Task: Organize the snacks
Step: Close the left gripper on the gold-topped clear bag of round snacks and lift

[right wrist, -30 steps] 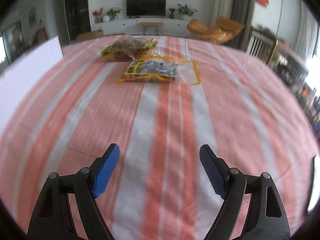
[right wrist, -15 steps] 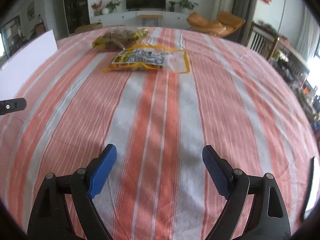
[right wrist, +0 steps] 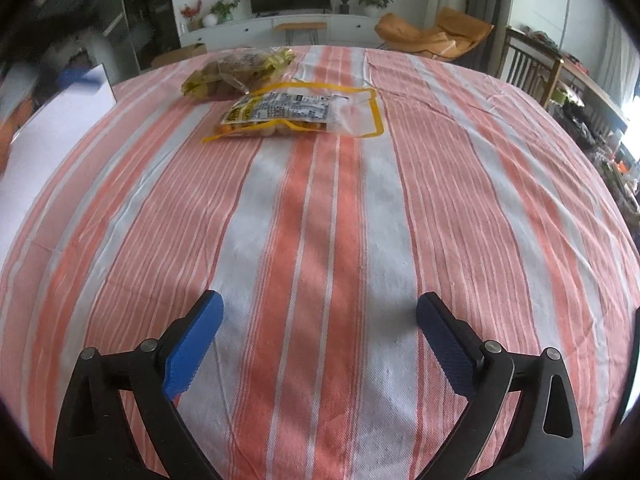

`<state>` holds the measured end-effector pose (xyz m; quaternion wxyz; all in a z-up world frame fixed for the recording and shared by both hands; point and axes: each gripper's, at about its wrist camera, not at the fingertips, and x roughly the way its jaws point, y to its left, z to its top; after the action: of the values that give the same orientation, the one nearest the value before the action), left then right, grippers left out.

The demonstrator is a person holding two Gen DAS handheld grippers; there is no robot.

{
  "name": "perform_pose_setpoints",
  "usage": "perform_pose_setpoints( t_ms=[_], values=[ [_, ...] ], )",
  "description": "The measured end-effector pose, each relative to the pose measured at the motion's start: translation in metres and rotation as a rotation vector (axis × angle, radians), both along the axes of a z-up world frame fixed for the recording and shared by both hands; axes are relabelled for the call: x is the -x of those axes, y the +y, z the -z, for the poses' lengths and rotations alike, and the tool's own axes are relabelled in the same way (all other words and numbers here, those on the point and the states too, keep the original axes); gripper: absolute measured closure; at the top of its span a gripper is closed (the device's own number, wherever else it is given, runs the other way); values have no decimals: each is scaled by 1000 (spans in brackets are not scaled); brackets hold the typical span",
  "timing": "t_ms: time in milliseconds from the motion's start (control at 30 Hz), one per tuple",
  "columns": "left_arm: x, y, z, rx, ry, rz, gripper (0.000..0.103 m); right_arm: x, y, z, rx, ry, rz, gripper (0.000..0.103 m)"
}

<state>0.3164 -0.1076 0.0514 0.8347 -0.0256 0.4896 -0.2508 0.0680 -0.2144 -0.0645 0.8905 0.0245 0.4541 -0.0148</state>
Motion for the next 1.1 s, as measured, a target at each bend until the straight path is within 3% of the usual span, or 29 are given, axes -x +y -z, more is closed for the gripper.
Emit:
perform_pose_setpoints(
  t_ms=[67,167,233,333,433,533,567,633,733,900,1000,1100],
  values=[
    [-23,-37,-6,-43,-15,55,5,0,0,0,0,1,-1,3],
    [-55,-89,10,-200,-52,78,5,0,1,0,-1,2,-2,3],
    [-69,-106,29,-209,-16,95,5,0,1,0,0,3,0,2],
    [-75,-122,52,-206,24,193,5,0,1,0,0,3,0,2],
    [-71,-130,68,-316,-16,327,5,0,1,0,0,3,1,2],
    [-75,-119,85,-387,13,356,5,0,1,0,0,3,0,2],
    [-76,-111,90,-377,31,356,4,-1,1,0,0,4,-1,2],
    [-76,-93,91,-325,41,317,4,-2,1,0,-1,5,-3,2],
    [-70,-70,92,-339,30,233,4,-3,2,-1,-1,5,-4,2],
    [-49,5,96,-289,95,-33,5,-3,2,-1,-1,5,-4,2],
    [-11,56,98,-279,134,-163,5,-3,2,-1,0,5,-2,2],
    [27,94,102,-236,165,-198,3,-3,2,-1,1,5,-1,2]
  ],
)
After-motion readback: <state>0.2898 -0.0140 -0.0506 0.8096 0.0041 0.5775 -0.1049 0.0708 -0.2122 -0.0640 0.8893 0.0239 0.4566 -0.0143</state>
